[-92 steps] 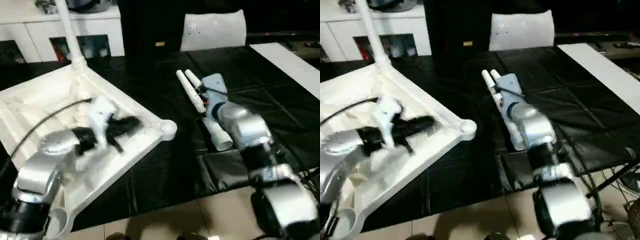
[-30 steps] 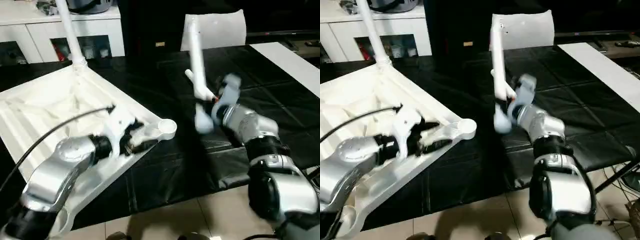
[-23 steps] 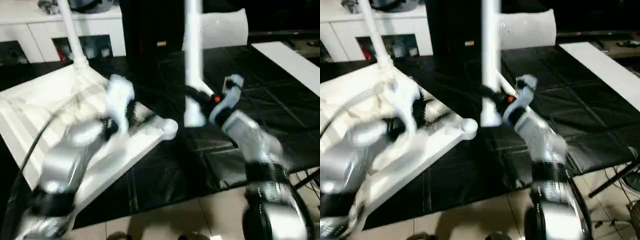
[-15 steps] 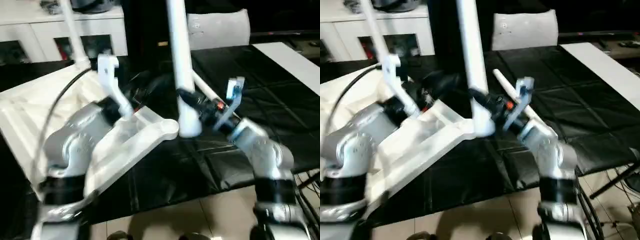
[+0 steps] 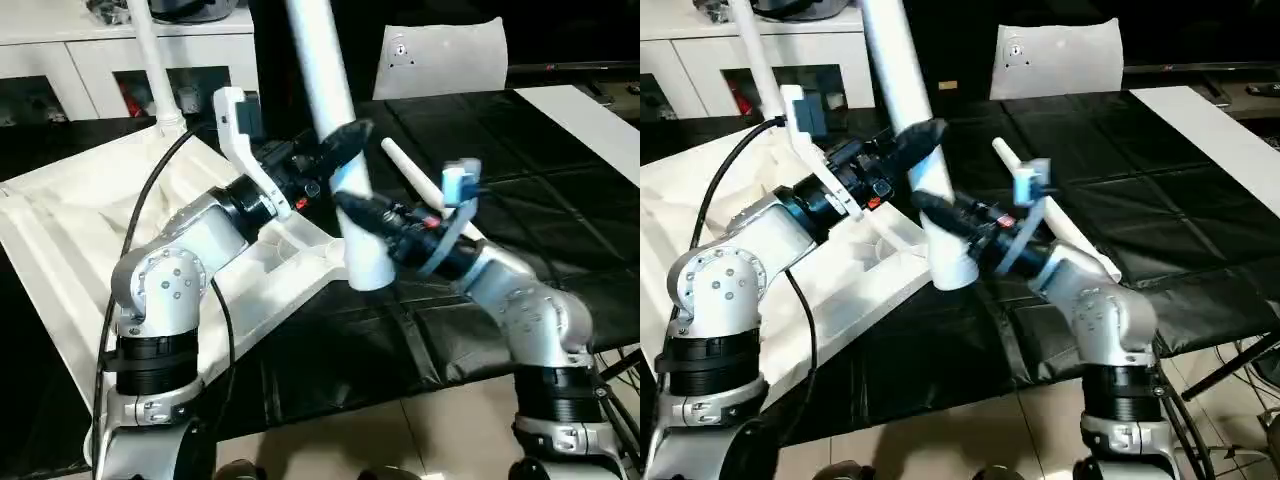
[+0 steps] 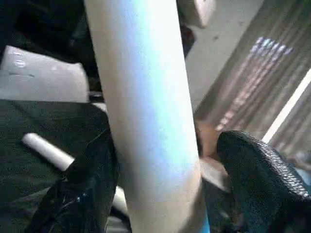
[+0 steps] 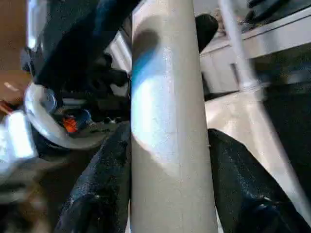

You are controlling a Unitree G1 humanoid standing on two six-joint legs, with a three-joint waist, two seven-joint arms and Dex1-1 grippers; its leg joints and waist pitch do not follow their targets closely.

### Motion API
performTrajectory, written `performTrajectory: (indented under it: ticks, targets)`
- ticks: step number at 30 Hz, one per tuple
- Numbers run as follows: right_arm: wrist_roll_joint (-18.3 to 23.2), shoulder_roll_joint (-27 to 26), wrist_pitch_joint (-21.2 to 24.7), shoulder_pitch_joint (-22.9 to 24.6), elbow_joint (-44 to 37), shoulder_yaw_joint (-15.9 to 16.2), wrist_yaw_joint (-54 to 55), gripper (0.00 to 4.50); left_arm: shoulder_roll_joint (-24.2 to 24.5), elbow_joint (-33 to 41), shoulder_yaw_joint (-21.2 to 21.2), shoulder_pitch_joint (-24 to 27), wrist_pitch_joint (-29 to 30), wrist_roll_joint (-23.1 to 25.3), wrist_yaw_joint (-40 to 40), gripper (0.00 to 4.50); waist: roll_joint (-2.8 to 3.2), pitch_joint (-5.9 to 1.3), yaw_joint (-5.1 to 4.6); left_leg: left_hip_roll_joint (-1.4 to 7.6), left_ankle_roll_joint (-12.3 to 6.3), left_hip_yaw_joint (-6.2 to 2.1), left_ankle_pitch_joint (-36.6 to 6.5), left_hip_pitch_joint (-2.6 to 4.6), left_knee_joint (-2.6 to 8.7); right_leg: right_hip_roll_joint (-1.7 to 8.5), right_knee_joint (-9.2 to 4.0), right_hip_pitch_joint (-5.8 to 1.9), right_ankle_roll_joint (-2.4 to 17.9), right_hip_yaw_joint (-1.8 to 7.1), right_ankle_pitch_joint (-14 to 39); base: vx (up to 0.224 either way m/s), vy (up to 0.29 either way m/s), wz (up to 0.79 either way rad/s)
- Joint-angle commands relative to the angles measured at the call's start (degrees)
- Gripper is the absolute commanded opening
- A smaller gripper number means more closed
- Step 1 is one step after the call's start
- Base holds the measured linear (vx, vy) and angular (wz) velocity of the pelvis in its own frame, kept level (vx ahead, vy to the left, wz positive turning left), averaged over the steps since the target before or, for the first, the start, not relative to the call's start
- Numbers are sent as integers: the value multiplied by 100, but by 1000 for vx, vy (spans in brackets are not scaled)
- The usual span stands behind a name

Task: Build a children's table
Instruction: Pick table leg

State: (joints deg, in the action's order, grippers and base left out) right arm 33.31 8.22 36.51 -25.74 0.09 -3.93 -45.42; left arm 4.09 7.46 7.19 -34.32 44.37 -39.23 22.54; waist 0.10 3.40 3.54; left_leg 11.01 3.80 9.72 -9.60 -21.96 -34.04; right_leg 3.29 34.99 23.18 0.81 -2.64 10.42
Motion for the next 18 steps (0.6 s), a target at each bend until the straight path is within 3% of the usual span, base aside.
performTrajectory:
  ticks: [1,5,6,7,8,9,14,18]
  targets:
    - [-253,24,-221,20,-130,138,155,186,1,43,-210,-24,-119,159,-86,311,26,-413,16,142,17,-35,-999,81,356,348,-462,-297,748,202,1345,0,0,0]
    - [-813,26,-770,60,-149,476,430,186,169,139,-685,112,-812,986,-155,311,13,-401,8,149,30,-49,-1100,76,371,353,-483,-287,641,202,1507,0,0,0]
    - [-1037,-45,-1035,87,-145,625,558,186,402,202,-1135,229,-1387,1573,20,311,26,-403,-1,154,45,-52,-1166,76,376,354,-484,-282,556,209,1600,0,0,0]
    - [-1132,-80,-1167,109,-137,701,588,186,465,219,-1289,296,-1633,1777,74,311,29,-402,-1,159,47,-61,-1192,76,383,359,-494,-276,530,210,1625,0,0,0]
    - [-1174,-117,-1244,121,-129,742,600,186,498,224,-1378,344,-1785,1889,112,311,-21,-403,-19,158,54,-51,-1208,68,383,361,-498,-280,494,216,1631,0,0,0]
    - [-1201,-161,-1313,134,-118,768,609,186,495,234,-1420,391,-1877,1946,128,311,13,-407,-17,165,79,-55,-1185,76,392,360,-468,-278,554,219,1543,0,0,0]
    - [-1301,-281,-1584,141,-6,892,641,186,354,280,-1353,500,-2065,2025,-61,311,-16,-399,-24,166,54,-37,-1190,77,382,359,-434,-278,732,229,1320,0,0,0]
    - [-1487,-254,-1875,179,141,1017,628,186,310,310,-1398,635,-2233,2097,-137,311,-40,-393,-21,159,28,-35,-1199,66,383,363,-443,-277,694,227,1458,0,0,0]
